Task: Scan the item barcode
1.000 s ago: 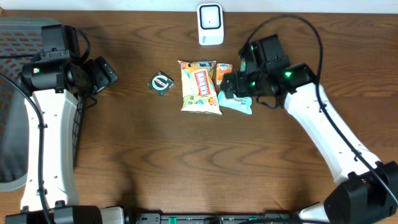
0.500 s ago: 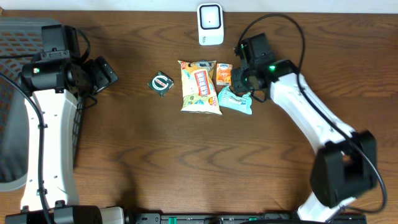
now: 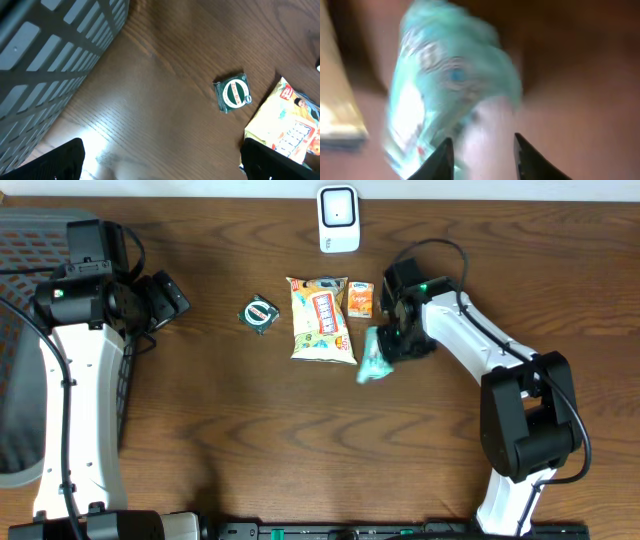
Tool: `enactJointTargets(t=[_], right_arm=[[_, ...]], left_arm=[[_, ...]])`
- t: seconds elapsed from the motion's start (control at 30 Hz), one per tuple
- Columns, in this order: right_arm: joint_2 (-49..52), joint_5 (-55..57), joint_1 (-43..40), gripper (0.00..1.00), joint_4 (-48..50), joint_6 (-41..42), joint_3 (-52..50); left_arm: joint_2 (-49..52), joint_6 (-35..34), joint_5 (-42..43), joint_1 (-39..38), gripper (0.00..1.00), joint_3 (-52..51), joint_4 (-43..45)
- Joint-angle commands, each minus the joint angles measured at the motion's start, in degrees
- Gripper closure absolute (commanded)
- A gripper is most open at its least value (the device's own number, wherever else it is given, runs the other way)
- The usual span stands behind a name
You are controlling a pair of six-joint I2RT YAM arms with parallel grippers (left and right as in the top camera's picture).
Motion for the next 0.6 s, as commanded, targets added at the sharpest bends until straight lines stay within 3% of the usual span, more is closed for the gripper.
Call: enactJointTargets(t=[0.0, 0.1, 0.2, 0.37, 0.57], right_arm=[[-5.0, -0.7, -0.2, 0.59, -4.1, -1.7, 2.1], [-8.5, -0.7, -0.2, 0.35, -4.7, -2.1, 2.8], [-10.0, -0.7, -0.2, 0.22, -2.3, 0.3, 2.8], [-9.1, -0.7, -0.2, 0.22, 0.2, 9.1, 2.7], [-7.8, -0.7, -0.2, 0.01, 0.3, 14.3, 2.4]], left_arm=[[0.0, -0.5, -0.3, 0.1, 0.02, 0.4, -0.1], [0.0, -0.5, -0.3, 0.1, 0.02, 0.4, -0.1], [0.0, -0.5, -0.3, 0.1, 0.02, 0.4, -0.1], [0.0, -0.5, -0.3, 0.1, 0.02, 0.4, -0.1], [0.0, -0.5, -0.3, 0.1, 0.02, 0.4, -0.1]])
